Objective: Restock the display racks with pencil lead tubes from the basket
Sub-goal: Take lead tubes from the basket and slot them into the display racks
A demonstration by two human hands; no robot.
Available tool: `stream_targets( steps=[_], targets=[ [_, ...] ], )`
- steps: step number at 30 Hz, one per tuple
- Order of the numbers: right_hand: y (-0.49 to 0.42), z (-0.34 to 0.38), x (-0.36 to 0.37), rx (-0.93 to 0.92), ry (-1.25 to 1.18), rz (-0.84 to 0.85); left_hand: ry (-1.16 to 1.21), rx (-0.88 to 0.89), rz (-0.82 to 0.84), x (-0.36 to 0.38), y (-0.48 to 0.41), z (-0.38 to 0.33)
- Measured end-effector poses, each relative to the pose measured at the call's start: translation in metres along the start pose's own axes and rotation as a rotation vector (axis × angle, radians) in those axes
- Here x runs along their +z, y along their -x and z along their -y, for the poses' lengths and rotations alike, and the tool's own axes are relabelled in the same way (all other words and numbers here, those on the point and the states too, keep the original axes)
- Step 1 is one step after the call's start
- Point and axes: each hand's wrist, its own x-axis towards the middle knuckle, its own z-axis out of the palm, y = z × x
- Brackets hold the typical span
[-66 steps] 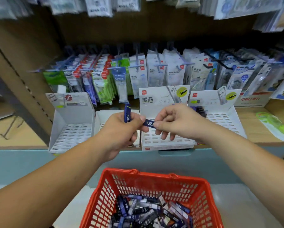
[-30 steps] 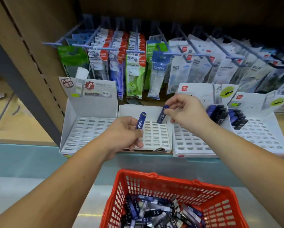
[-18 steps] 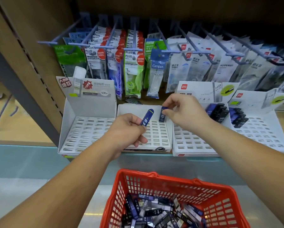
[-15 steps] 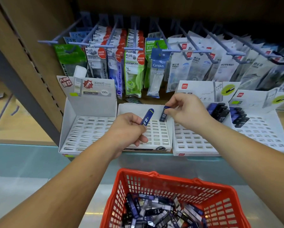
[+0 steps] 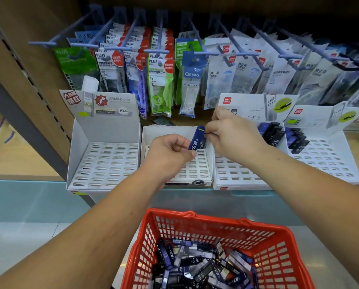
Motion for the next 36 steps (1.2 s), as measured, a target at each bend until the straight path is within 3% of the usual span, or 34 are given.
stream_targets(
  steps=[2, 6, 10, 14, 18, 30, 36],
  targets=[
    [0.001, -0.004, 0.004, 0.008, -0.079, 0.003, -0.001, 0.019, -0.020, 0.005, -0.004, 0.003],
    [0.007, -0.004, 0.009, 0.138, -0.647, -0.067, -0.022, 0.037, -0.014, 0.008, -0.007, 0.008],
    [0.008, 0.000, 0.011, 0.193, -0.758, -0.100, -0.111, 0.087, -0.011, 0.007, -0.010, 0.010],
    [0.005, -0.005, 0.006, 0.195, -0.658, -0.136, -0.503, 0.202, -0.096, 0.000, -0.012, 0.012],
    [0.009, -0.005, 0.010, 0.142, -0.536, -0.091, -0.847, 0.246, -0.036, -0.005, -0.007, 0.015],
    [0.004, -0.009, 0.015, 0.048, -0.444, -0.043, -0.847, 0.275, 0.001, -0.007, -0.007, 0.024],
    [0.013, -0.004, 0.026, -0.019, -0.251, -0.194, -0.836, 0.279, 0.002, -0.007, -0.007, 0.023]
  ],
)
